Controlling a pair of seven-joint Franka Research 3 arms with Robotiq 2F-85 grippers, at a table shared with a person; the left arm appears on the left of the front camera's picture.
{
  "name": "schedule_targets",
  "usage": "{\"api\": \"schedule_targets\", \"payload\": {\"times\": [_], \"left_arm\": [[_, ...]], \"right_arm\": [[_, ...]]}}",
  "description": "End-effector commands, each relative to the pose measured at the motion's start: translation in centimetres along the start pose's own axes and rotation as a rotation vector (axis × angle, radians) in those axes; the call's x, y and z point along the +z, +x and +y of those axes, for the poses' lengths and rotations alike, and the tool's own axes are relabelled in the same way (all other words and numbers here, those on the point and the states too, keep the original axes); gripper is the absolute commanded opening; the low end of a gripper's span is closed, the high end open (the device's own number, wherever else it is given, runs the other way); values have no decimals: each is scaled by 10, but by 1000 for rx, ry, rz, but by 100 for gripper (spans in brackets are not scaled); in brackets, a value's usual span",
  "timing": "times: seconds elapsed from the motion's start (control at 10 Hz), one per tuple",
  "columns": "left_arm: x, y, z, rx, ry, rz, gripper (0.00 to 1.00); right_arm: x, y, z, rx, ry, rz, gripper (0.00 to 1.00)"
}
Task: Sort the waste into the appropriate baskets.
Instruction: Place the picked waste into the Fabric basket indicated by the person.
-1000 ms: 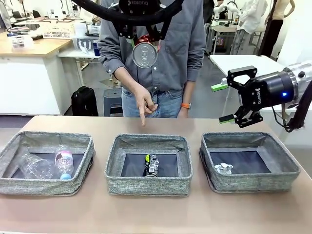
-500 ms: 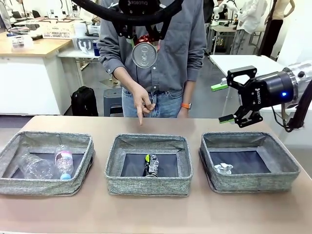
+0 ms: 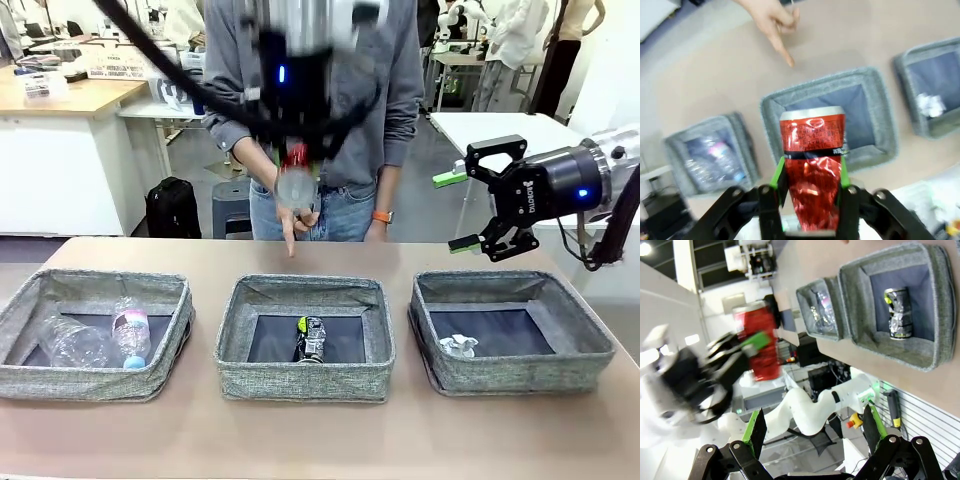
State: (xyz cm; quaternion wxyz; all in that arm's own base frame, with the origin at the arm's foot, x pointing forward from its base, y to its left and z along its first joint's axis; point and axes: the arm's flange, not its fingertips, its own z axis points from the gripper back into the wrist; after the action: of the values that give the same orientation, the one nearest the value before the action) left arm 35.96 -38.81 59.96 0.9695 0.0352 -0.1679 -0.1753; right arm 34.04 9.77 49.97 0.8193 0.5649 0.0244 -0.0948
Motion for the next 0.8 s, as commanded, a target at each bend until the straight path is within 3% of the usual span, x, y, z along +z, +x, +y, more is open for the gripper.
{"api": "schedule_targets", "payload": {"times": [0.0, 0.1, 0.2, 0.3, 0.7], "left_arm": [[-64, -30, -1, 73, -31, -59, 42], [-93, -35, -7, 71, -51, -75, 42], [-121, -39, -16, 70, 74, -74, 42], [-134, -40, -18, 56, 35, -62, 42], [-135, -40, -8, 63, 35, -70, 42]], "right_arm": [[0, 2, 0, 23, 5, 4, 100], [0, 2, 0, 23, 5, 4, 100], [0, 2, 0, 23, 5, 4, 100], [0, 2, 0, 23, 5, 4, 100], [0, 2, 0, 23, 5, 4, 100]]}}
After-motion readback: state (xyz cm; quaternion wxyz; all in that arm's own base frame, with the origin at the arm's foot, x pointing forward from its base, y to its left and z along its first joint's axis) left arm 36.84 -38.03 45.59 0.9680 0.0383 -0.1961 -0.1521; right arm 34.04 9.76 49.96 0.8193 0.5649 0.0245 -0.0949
